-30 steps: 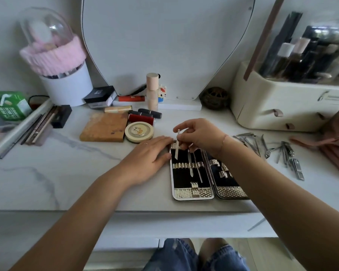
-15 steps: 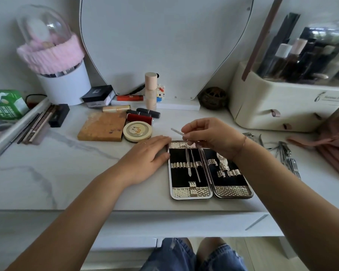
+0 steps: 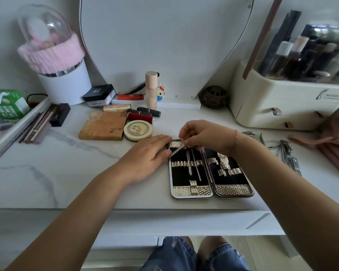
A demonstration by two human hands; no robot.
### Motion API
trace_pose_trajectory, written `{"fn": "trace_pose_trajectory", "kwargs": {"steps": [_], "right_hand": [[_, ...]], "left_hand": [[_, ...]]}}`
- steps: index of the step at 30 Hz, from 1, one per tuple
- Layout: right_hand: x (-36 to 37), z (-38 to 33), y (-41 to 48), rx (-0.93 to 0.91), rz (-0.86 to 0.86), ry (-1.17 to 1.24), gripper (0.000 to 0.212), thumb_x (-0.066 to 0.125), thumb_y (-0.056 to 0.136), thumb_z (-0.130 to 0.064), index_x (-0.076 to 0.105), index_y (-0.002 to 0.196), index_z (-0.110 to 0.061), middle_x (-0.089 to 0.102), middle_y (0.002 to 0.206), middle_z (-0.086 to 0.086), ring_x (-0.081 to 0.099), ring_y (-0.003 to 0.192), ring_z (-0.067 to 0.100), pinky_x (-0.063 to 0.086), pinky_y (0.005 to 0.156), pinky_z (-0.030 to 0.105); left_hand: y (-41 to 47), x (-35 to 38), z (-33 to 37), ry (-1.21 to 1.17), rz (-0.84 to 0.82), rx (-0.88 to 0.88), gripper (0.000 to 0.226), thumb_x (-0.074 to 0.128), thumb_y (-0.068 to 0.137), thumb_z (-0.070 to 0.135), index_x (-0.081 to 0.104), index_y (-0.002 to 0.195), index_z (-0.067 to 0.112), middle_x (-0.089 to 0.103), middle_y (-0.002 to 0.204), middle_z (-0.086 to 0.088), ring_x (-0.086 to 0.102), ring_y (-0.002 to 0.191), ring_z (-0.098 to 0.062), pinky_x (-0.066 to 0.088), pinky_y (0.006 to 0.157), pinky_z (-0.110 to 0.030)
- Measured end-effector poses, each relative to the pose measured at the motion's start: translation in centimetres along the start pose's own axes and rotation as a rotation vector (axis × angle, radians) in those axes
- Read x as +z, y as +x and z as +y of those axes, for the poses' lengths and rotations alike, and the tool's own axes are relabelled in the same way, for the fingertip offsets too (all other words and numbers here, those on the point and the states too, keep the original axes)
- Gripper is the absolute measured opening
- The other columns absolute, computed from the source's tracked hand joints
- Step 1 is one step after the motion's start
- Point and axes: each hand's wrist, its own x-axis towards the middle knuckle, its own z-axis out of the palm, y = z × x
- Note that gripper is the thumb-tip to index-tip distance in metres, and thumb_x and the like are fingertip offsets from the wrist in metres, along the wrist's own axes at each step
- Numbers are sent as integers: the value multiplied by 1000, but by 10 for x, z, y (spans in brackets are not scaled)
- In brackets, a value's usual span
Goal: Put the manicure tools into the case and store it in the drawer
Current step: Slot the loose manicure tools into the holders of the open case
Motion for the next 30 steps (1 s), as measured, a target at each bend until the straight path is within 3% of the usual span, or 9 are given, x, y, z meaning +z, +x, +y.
{"fn": "trace_pose_trajectory", "kwargs": {"steps": [4,11,16,30], "right_hand": [[-2,-5,2,15,-53,-39,26,57,81,10,51,88,-14,61,75,5,52,46,-2,40,47,14],[6,-4,9,76,100,157,31,63,76,12,51,92,-11,62,74,8,58,62,16,51,49,17],[9,0,9,88,193,359,16,64,79,8,57,85,-5,61,71,13,63,47,7,54,48,18],[10,3,19,50,253,146,11,67,79,3,69,79,-8,62,66,7,58,48,4,53,51,15]], "left_hand": [[1,1,-4,1,-15,-2,49,40,95,39,34,141,22,35,148,0,27,137,-13,21,113,-32],[1,1,-3,1,-4,9,50,42,94,38,34,141,23,34,148,1,27,138,-12,20,112,-28],[1,1,-3,5,-8,9,51,42,94,39,34,141,22,34,148,1,26,138,-11,19,112,-27],[1,2,-5,-3,-10,9,50,41,94,40,33,141,23,33,149,2,26,138,-12,21,113,-32]]}}
